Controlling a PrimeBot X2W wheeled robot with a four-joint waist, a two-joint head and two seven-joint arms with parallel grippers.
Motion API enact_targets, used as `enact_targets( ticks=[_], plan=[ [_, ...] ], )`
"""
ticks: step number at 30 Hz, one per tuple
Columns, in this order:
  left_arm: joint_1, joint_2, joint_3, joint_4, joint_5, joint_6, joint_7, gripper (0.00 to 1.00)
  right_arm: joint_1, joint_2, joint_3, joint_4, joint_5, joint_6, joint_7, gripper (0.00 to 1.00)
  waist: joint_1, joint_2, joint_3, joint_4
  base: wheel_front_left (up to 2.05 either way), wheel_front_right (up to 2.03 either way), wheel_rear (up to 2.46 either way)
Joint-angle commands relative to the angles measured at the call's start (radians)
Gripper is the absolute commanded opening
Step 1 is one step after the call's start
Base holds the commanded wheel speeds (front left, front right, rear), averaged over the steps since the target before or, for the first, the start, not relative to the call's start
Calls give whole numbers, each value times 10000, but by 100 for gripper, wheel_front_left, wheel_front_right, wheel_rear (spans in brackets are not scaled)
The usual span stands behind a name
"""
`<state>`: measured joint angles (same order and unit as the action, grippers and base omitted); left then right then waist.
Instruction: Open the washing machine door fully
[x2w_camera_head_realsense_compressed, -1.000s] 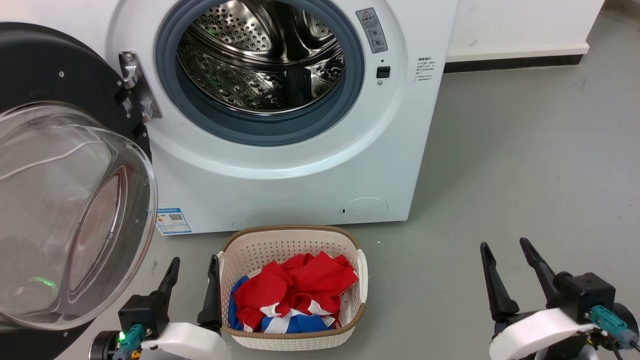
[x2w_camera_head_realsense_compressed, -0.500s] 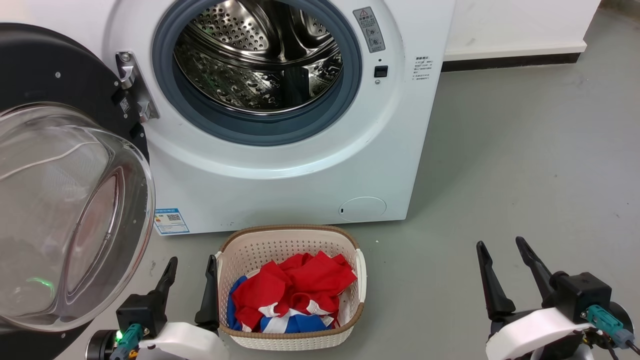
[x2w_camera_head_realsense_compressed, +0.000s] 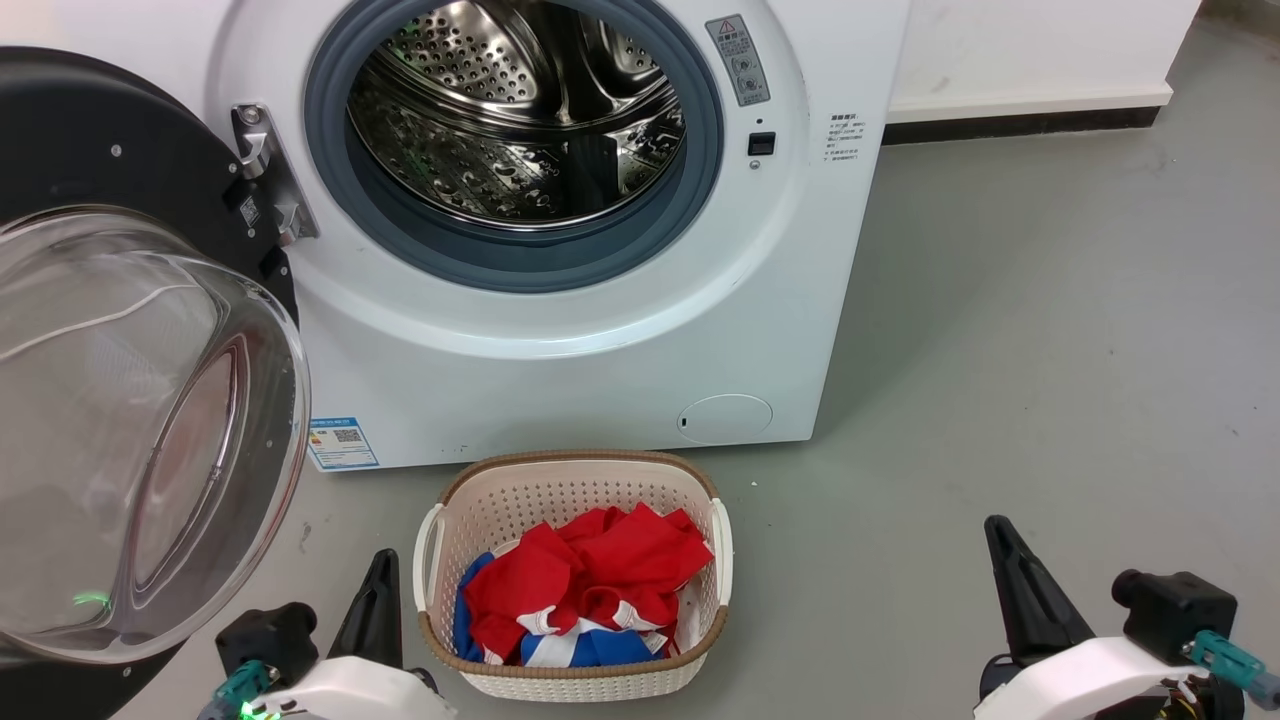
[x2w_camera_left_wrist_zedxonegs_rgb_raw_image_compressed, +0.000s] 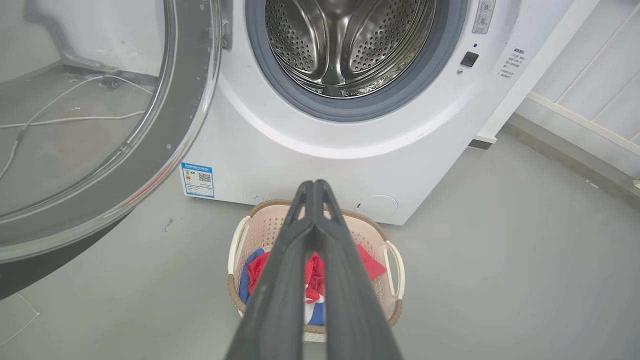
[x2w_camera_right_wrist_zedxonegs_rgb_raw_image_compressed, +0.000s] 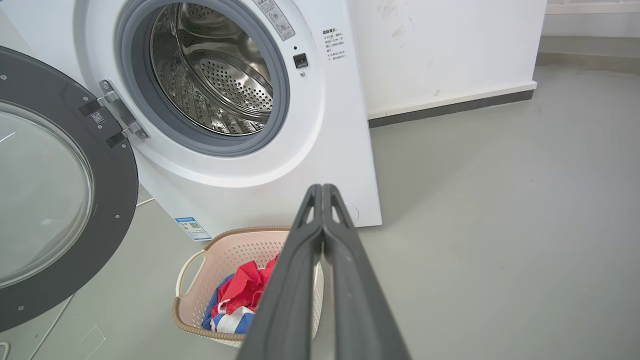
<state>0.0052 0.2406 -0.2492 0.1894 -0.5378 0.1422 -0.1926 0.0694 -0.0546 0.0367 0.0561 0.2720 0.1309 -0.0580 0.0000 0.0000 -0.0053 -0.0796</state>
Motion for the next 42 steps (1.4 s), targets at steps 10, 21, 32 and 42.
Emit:
enact_targets(
  ticks=[10, 21, 32, 42],
  plan=[
    [-412, -235, 619, 9, -1763, -456, 459, 0, -543, -180, -82, 194, 2340, 0, 135, 0, 0, 0, 7, 74, 0, 0, 0],
    [-546, -481, 1076, 100, -3201, -822, 855, 0, -742, -251, -167, 452, 4210, 0, 274, 0, 0, 0, 15, 149, 0, 0, 0],
    [-657, -688, 1456, 154, -4359, -1116, 1180, 0, -898, -291, -259, 654, 5694, 0, 401, 0, 0, 0, 23, 217, 0, 0, 0],
    [-736, -867, 1801, 213, -5402, -1375, 1472, 0, -1066, -315, -363, 846, 7020, -1, 533, 0, 0, 0, 30, 285, 0, 0, 0]
  ],
)
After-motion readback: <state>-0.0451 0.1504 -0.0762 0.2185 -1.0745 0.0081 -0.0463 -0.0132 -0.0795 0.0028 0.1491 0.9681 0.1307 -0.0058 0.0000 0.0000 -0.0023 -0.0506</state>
